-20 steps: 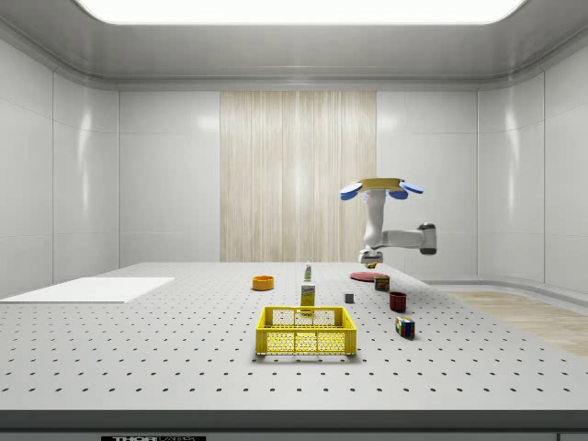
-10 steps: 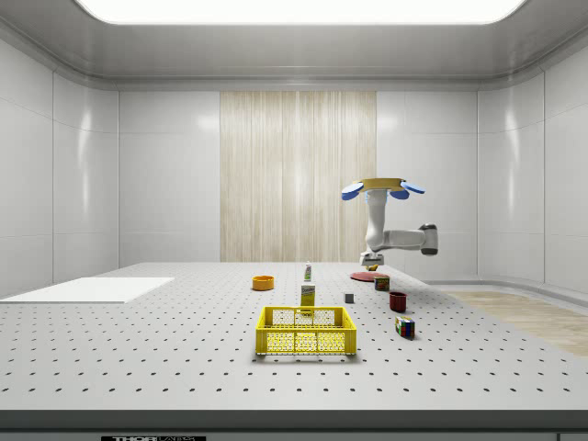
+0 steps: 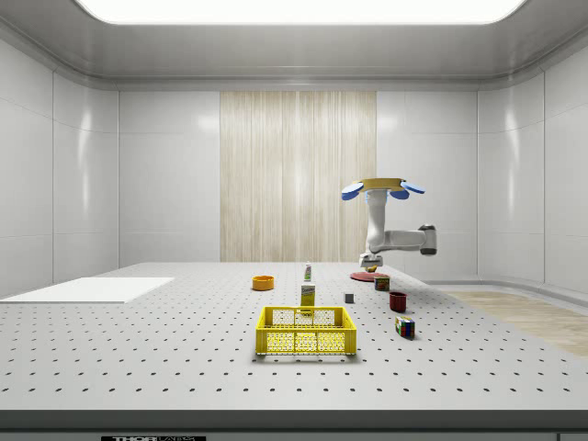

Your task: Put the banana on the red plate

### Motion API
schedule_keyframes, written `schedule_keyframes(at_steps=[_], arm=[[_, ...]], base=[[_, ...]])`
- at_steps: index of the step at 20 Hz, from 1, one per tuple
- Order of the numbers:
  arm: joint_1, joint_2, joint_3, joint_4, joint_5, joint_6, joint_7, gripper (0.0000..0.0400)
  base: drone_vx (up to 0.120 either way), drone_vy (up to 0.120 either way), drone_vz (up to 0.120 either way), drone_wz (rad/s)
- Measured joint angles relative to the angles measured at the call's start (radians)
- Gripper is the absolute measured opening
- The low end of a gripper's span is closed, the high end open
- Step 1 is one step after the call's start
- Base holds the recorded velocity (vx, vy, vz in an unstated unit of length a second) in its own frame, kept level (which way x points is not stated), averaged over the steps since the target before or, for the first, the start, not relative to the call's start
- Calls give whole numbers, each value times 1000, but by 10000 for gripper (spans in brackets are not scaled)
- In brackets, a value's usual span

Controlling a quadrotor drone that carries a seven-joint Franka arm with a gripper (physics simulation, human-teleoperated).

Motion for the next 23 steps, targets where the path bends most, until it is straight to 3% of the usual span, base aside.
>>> schedule_keyframes(at_steps=[2, 5, 9, 14, 23], arm=[[-13, 0, -18, 12, -15, 9, 3, 193], [-26, 0, -35, 24, -32, 18, 11, 302], [-29, -2, -24, 25, -24, 16, 17, 364], [-18, -6, 26, 10, 20, -3, 17, 390], [-11, -8, 60, 2, 51, -16, 16, 399]], base=[[0, 0, 0, 0], [0, 0, 0, 0], [0, 0, 0, 0], [0, 0, 0, 0], [0, 0, 0, 0]])
